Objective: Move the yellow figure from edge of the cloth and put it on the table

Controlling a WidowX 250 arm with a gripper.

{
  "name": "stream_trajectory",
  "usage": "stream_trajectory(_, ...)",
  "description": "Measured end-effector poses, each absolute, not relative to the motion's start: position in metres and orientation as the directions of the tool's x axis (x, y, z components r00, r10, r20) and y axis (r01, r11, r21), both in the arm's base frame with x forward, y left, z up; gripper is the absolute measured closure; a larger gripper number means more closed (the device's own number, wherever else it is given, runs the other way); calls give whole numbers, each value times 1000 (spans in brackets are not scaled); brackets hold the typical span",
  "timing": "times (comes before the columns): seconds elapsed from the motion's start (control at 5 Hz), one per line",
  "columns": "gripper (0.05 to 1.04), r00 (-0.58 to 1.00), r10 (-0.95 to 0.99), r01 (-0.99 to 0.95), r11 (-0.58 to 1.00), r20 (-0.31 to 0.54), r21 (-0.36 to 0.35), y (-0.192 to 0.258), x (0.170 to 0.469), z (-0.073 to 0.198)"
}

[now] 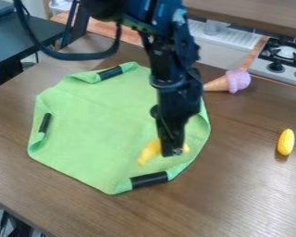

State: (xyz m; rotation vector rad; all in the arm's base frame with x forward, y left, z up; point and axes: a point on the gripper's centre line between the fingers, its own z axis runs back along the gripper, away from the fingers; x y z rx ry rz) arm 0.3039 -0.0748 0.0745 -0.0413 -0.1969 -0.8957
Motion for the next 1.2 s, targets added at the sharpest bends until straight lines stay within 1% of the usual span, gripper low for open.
stream_trajectory(0.4, 715, 654, -732, 737, 674, 189, 58, -116, 296, 70)
stream_trajectory(0.6, 715, 672, -716, 722, 690, 188, 47, -136, 302, 62)
stream_trajectory(0.8, 715, 694, -700, 705, 708, 168, 38, -157, 317, 53)
stream_trajectory(1.0, 665, 709, -684, 692, 721, 172, 18, -174, 328, 45)
stream_trajectory(1.2, 539, 706, -682, 692, 722, 192, 16, -178, 333, 46)
